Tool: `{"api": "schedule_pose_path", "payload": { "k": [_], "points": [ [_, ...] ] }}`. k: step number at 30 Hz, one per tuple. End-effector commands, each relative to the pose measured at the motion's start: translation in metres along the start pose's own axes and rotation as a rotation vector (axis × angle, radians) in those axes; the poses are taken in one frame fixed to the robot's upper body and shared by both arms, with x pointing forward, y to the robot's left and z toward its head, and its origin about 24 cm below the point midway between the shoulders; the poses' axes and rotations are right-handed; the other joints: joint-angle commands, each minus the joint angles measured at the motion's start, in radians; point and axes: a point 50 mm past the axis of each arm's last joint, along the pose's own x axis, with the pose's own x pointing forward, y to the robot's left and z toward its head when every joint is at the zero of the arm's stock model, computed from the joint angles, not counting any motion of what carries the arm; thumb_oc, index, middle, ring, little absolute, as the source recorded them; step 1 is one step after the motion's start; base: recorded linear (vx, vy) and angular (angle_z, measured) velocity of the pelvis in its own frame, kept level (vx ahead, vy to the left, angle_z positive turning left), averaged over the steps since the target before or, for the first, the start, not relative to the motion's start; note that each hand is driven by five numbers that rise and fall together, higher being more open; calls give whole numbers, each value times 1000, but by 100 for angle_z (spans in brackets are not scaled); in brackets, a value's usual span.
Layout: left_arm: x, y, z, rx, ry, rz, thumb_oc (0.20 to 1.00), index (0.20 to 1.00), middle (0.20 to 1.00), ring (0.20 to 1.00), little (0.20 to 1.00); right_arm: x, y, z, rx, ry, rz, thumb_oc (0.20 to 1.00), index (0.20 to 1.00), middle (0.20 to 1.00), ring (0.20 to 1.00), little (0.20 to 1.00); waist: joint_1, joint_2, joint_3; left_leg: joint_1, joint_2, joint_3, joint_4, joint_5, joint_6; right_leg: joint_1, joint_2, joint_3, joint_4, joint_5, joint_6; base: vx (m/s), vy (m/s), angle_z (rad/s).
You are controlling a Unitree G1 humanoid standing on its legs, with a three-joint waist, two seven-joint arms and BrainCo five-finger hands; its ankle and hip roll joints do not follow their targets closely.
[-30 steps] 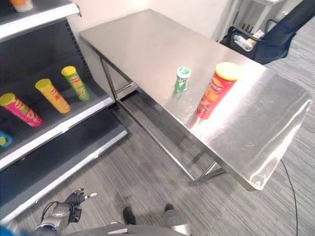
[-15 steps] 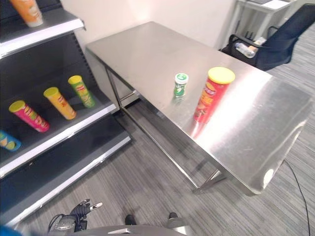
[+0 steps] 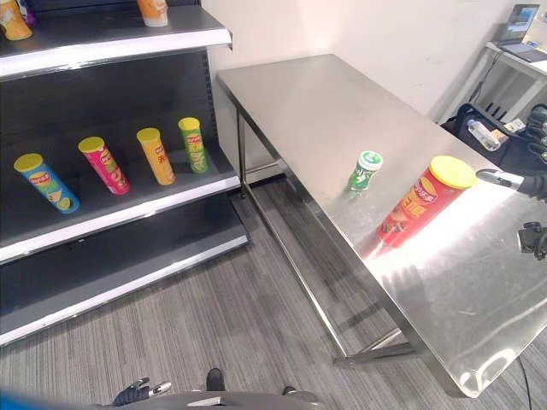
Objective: Put the goods on the table back onto the shelves and tidy them up.
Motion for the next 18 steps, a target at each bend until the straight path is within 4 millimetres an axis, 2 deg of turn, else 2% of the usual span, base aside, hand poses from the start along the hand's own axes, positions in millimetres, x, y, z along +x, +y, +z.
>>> {"api": "schedule_pose_path", "payload": {
  "k": [1,4,9,18],
  "points": [
    [5,4,25,24,-76,0,1000,1000,1000,1000,1000,15,-4,27,-38,-85,96,1000,1000,1000,1000,1000,39,-3,-7,68,113,48,14,-61,-110,-68,-34,-7,45,-1,38,0,0,0],
    [5,3,28,34,-85,-9,1000,1000,1000,1000,1000,15,5,23,-121,-41,194,1000,1000,1000,1000,1000,40,-4,-7,71,116,50,14,-61,-112,-65,-35,-12,47,-2,37,0,0,0],
    [6,1,33,41,-102,-10,1000,1000,1000,1000,1000,23,9,22,-288,-11,233,1000,1000,1000,1000,1000,40,-2,-6,77,117,56,14,-63,-112,-62,-37,-10,46,1,38,0,0,0],
    [6,1,36,49,-112,-3,1000,1000,1000,1000,1000,32,14,19,-348,17,251,1000,1000,1000,1000,1000,40,2,-6,79,115,56,14,-63,-112,-58,-39,-11,44,1,38,1,1,0]
  ]
}}
